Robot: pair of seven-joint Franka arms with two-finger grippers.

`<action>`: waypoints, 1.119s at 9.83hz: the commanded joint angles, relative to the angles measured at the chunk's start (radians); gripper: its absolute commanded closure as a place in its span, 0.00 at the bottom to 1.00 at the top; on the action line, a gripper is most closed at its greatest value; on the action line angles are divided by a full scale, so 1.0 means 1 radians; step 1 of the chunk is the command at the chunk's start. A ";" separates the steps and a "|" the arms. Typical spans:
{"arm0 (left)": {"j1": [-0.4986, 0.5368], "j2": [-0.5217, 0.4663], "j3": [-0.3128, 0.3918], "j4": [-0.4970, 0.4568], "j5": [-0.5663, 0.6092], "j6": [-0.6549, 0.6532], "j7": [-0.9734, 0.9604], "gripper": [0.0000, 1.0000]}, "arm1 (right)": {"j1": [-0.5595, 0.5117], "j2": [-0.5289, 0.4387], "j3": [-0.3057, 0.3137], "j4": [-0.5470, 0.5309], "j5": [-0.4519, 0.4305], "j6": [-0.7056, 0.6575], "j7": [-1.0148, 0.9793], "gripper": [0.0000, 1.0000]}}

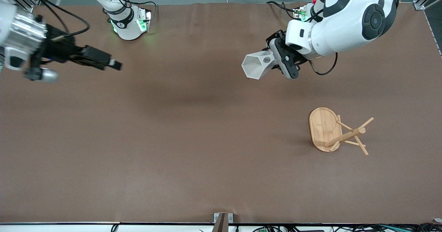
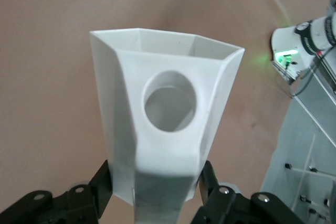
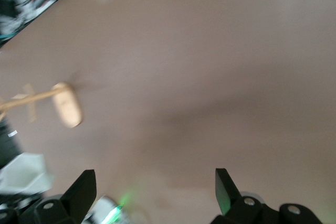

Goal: Hang cup on rack
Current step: 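Carry the cup with the left gripper over the wooden rack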

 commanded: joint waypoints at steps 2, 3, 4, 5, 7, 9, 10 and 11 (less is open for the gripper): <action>0.006 -0.038 0.093 -0.099 -0.002 0.065 -0.011 0.95 | 0.004 -0.013 -0.036 0.041 -0.392 -0.054 0.014 0.00; 0.006 -0.038 0.122 -0.114 -0.002 0.091 -0.014 0.95 | -0.001 -0.010 -0.068 0.055 -0.449 -0.055 0.006 0.00; 0.006 -0.038 0.149 -0.146 0.021 0.139 -0.015 0.95 | -0.001 -0.012 -0.109 0.051 -0.465 -0.065 -0.063 0.00; 0.010 -0.036 0.184 -0.166 0.056 0.207 -0.017 0.95 | -0.001 -0.012 -0.140 0.051 -0.467 -0.067 -0.152 0.00; 0.036 -0.024 0.206 -0.186 0.077 0.254 -0.047 0.95 | -0.002 -0.009 -0.157 0.101 -0.467 -0.065 -0.201 0.00; 0.041 0.007 0.225 -0.223 0.121 0.344 -0.057 0.95 | 0.007 -0.006 -0.153 0.132 -0.462 -0.065 -0.193 0.00; 0.041 0.040 0.229 -0.223 0.123 0.358 -0.069 0.95 | 0.008 -0.006 -0.150 0.132 -0.462 -0.068 -0.193 0.00; 0.041 0.072 0.230 -0.220 0.124 0.389 -0.069 0.95 | 0.004 -0.006 -0.150 0.127 -0.462 -0.085 -0.199 0.00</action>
